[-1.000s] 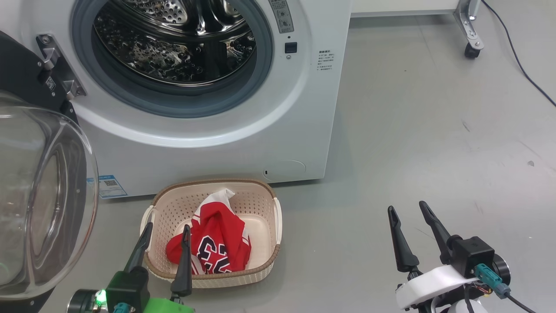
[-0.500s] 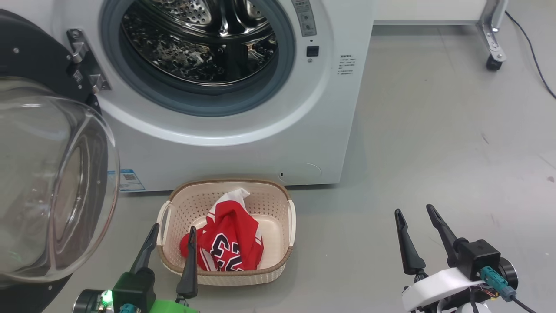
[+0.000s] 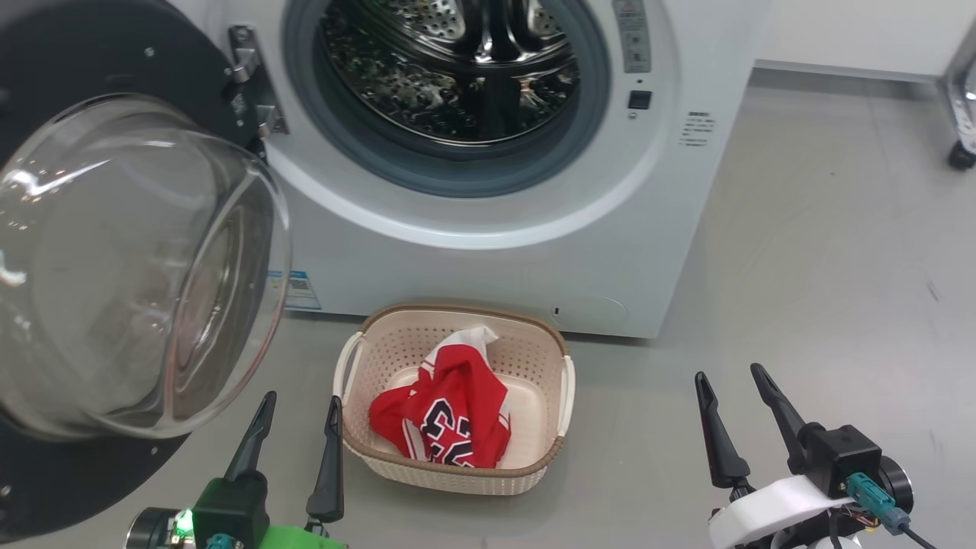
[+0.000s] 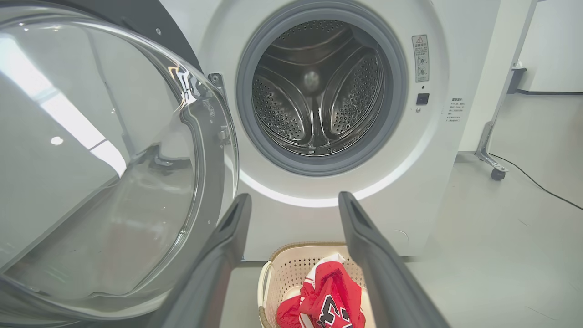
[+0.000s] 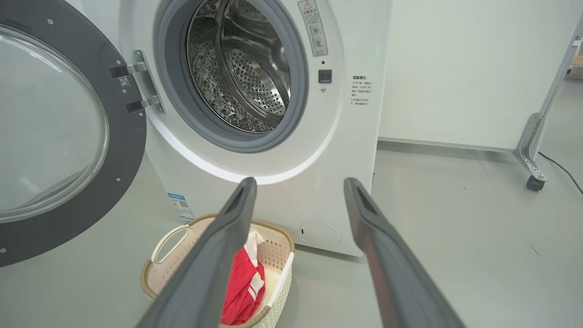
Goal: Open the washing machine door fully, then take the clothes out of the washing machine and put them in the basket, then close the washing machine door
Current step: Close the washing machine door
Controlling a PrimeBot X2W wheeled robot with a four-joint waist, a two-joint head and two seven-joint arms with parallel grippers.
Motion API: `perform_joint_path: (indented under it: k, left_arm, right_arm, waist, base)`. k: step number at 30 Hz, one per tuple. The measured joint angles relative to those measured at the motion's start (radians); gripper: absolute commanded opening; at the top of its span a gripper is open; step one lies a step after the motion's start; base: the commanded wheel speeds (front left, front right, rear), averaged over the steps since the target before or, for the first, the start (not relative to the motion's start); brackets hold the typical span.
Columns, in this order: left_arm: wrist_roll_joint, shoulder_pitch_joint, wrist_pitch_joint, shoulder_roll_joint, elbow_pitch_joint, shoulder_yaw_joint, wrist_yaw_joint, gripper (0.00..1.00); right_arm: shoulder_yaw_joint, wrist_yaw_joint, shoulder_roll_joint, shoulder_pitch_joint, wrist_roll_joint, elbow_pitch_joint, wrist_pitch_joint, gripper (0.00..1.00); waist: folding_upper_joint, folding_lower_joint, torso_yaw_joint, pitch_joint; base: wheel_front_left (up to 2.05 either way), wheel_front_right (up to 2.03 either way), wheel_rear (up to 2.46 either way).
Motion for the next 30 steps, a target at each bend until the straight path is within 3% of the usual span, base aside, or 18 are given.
perform_joint_path:
  k: [19,29,30]
  left_arm:
    - [-0.021,0.000,-0.017,-0.001,0.000,0.016,0.003,1.00]
    - [-0.027,0.013,-0.022,-0.001,-0.001,0.034,0.003,1.00]
    - [-0.027,0.015,-0.022,-0.001,-0.001,0.034,0.003,0.95]
  right_arm:
    - [0.014,0.000,-0.007,0.000,0.000,-0.020,0.018,1.00]
    - [0.038,0.002,-0.004,0.000,-0.001,-0.021,0.028,1.00]
    - [0.038,0.002,-0.004,-0.001,-0.001,-0.021,0.028,1.00]
  waist:
    - [0.0000,0.0000,0.201,0.004]
    - [0.0000,0.0000,0.228,0.006]
    - [0.0000,0.0000,0.228,0.006]
  base:
    - [0.00,0.00,0.00]
    - [0.00,0.00,0.00]
    - [0.00,0.00,0.00]
